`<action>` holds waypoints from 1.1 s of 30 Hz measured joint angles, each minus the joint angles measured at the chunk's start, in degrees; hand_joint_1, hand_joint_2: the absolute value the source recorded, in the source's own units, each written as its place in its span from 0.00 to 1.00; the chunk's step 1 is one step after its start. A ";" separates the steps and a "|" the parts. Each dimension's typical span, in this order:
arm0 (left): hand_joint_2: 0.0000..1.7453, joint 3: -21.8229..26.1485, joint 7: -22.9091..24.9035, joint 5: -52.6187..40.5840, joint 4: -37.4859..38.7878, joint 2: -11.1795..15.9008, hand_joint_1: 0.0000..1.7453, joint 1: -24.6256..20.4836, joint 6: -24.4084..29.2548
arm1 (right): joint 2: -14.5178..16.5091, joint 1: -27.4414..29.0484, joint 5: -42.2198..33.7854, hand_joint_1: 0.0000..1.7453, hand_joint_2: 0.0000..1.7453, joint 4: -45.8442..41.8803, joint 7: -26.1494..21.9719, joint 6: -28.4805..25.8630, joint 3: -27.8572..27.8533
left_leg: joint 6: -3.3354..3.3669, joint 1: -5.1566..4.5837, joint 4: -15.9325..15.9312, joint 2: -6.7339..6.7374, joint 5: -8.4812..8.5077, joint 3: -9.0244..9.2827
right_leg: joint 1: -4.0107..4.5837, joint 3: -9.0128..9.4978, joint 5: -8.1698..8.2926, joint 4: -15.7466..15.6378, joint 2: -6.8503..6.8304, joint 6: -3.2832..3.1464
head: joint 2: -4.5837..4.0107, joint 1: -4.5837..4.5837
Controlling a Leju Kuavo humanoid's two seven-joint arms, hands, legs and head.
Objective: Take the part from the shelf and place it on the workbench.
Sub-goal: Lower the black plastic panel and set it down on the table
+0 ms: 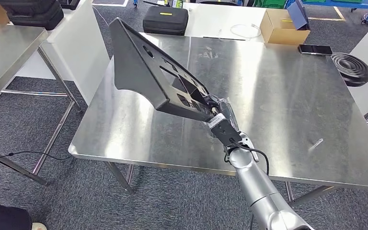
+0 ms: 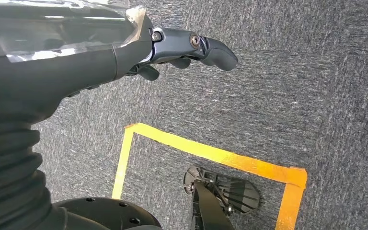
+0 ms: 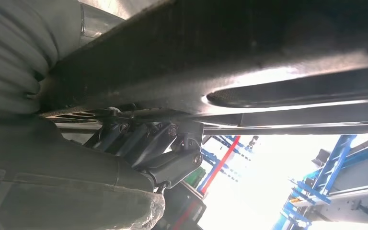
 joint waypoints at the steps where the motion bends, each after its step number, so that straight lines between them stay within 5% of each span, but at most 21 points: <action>1: 1.00 -0.01 -0.09 0.01 0.00 0.00 0.00 0.00 -0.01 | 0.01 0.02 0.00 1.00 1.00 -0.08 0.01 0.00 0.01 | 0.05 -0.02 0.00 0.00 -0.04 0.00 | -0.03 0.00 -0.04 0.00 0.00 0.15 | 0.00 -0.01; 7: 1.00 -0.01 -0.52 0.18 0.00 -0.02 0.00 0.01 -0.32 | 0.04 0.08 0.00 1.00 1.00 -0.20 0.02 0.07 0.02 | 0.10 -0.03 -0.01 0.00 -0.15 -0.01 | -0.07 -0.02 -0.19 0.00 -0.01 0.57 | 0.00 -0.03; 33: 1.00 -0.29 -0.19 -0.29 0.00 -0.31 0.00 -0.08 -1.06 | 2.70 -3.92 3.20 1.00 1.00 -0.93 1.65 -2.42 1.18 | 0.08 0.09 -0.04 0.08 -0.15 -0.08 | 0.02 -0.12 -0.19 0.11 0.02 0.56 | 0.00 -0.03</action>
